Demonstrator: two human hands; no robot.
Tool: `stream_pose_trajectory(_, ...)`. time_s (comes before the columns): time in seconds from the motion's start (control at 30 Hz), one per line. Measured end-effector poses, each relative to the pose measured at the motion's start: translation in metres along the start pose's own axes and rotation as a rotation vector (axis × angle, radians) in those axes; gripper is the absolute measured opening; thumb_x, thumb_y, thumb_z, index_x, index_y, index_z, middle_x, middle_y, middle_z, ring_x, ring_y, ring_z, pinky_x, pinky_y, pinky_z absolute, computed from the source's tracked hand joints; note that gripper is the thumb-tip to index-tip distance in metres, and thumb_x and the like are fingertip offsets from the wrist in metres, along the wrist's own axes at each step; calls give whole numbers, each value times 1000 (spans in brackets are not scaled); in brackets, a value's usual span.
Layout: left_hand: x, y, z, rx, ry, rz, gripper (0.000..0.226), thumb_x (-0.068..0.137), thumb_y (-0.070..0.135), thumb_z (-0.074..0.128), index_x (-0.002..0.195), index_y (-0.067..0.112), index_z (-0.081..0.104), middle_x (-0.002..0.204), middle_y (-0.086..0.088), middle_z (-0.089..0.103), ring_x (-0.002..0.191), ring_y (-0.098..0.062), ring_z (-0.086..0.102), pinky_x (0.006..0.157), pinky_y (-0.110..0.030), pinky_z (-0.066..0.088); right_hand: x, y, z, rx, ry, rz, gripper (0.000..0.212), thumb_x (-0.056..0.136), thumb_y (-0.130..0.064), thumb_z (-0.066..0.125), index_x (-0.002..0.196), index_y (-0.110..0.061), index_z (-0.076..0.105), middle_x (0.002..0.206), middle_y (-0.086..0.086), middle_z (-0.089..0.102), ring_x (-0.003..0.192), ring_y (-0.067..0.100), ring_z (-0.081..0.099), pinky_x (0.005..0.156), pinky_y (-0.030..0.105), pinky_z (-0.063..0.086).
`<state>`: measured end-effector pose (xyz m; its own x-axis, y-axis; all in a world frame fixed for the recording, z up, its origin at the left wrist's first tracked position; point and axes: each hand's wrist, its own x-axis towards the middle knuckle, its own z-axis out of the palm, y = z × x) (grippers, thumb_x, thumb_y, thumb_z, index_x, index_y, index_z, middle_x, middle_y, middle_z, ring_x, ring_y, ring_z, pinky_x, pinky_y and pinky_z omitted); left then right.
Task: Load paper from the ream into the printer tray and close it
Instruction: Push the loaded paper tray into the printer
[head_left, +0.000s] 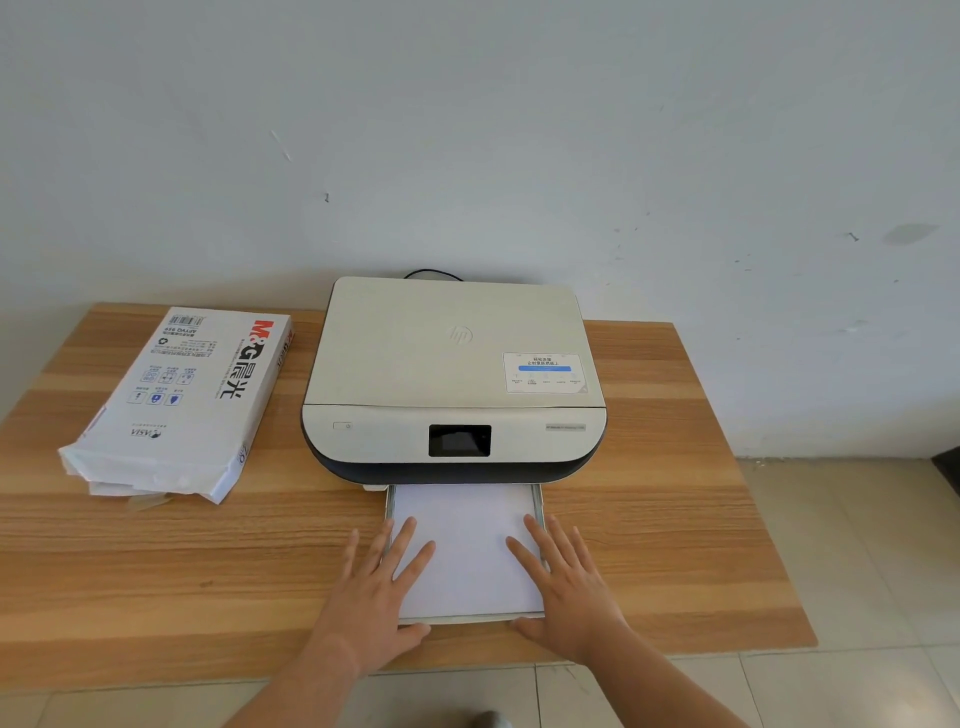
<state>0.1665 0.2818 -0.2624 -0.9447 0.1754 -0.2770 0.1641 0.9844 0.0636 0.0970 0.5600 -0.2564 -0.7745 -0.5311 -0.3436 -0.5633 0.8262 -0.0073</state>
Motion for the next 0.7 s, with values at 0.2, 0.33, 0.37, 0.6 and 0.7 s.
stream_pose_trajectory(0.2, 5, -3, -1, 3, 8, 0, 95, 62, 76, 48, 145, 33, 31, 157, -8, 24, 142, -31, 20, 106, -63, 21, 4, 0, -3, 1, 9, -4, 98, 67, -79, 44, 151, -32, 26, 158, 7, 22, 144, 32, 14, 109, 50, 12)
stream_pose_trajectory(0.33, 8, -6, -3, 11, 18, -2, 97, 61, 77, 48, 146, 34, 29, 157, -8, 21, 143, -31, 18, 106, -62, 19, 9, 0, -2, -7, 16, -7, 99, 68, -79, 44, 152, -32, 22, 159, 8, 20, 145, 33, 10, 108, 53, 13)
stream_pose_trajectory(0.37, 9, -7, -3, 13, 18, 1, 97, 61, 78, 48, 146, 35, 29, 157, -8, 21, 143, -31, 18, 106, -63, 20, 10, 0, -3, -12, 17, -10, 100, 67, -79, 45, 152, -32, 21, 160, 8, 19, 145, 34, 9, 108, 54, 12)
stream_pose_trajectory(0.6, 15, -10, -6, 32, 25, 18, 98, 60, 80, 48, 146, 35, 30, 158, -8, 19, 144, -32, 16, 107, -63, 19, 15, 3, -7, -29, 34, -16, 103, 65, -79, 47, 152, -32, 19, 160, 10, 15, 145, 37, 7, 108, 58, 12)
stream_pose_trajectory(0.7, 19, -12, -8, 42, 27, 19, 99, 60, 79, 49, 146, 35, 28, 159, -8, 15, 145, -32, 12, 108, -63, 17, 19, 4, -7, -31, 38, -16, 104, 66, -79, 47, 153, -33, 17, 161, 10, 13, 146, 36, 4, 109, 57, 10)
